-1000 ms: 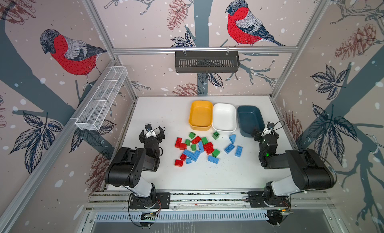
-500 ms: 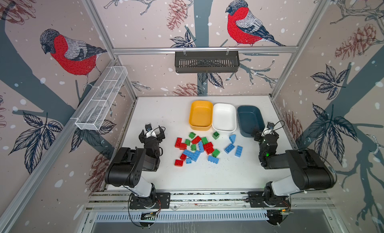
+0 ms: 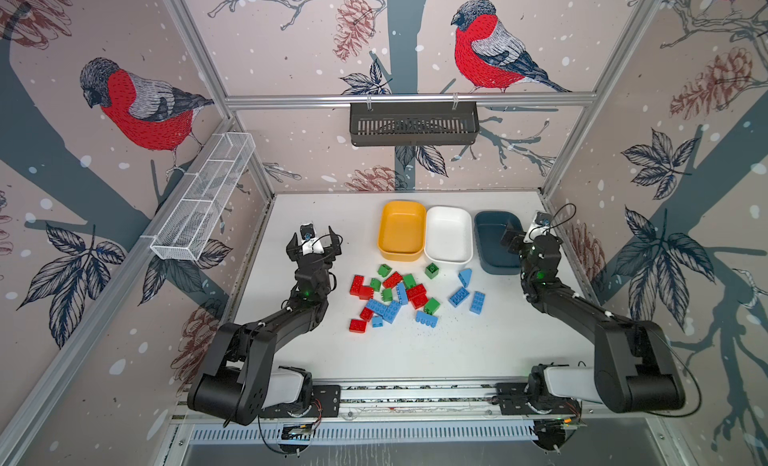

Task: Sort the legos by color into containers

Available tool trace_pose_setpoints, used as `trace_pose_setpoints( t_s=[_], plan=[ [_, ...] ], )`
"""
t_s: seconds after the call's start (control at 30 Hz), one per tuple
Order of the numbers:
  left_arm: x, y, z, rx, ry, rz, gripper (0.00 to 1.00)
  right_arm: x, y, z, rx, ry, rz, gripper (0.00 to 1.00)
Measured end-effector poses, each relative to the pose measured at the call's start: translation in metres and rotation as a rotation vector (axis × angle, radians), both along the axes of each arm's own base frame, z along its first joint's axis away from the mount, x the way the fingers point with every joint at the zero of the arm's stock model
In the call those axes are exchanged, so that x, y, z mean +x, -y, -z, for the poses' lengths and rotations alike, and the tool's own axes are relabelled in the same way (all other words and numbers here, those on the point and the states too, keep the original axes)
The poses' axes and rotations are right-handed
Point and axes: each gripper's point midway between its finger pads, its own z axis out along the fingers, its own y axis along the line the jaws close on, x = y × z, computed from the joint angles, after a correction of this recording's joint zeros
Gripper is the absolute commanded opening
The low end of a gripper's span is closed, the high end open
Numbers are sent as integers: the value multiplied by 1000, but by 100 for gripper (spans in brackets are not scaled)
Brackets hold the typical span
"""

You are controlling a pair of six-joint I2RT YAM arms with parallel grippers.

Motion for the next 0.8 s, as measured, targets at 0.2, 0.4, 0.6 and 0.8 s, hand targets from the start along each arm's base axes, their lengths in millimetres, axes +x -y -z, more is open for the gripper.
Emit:
trace_pose_setpoints(
  t_s=[0.2, 0.4, 0.6, 0.8],
  plan=[
    [64, 51, -16, -138, -143, 116, 98, 32, -28, 21, 194, -181, -92, 99],
    [99, 100, 29, -205, -395, 264, 98, 44, -54, 60, 322, -381, -147, 99],
    [125, 145, 71, -215, -581, 377, 98, 53, -71, 90, 359, -517, -176, 99],
    [152, 174, 119, -166, -753, 399, 98, 65, -90, 111, 381, -592, -229, 99]
  ],
)
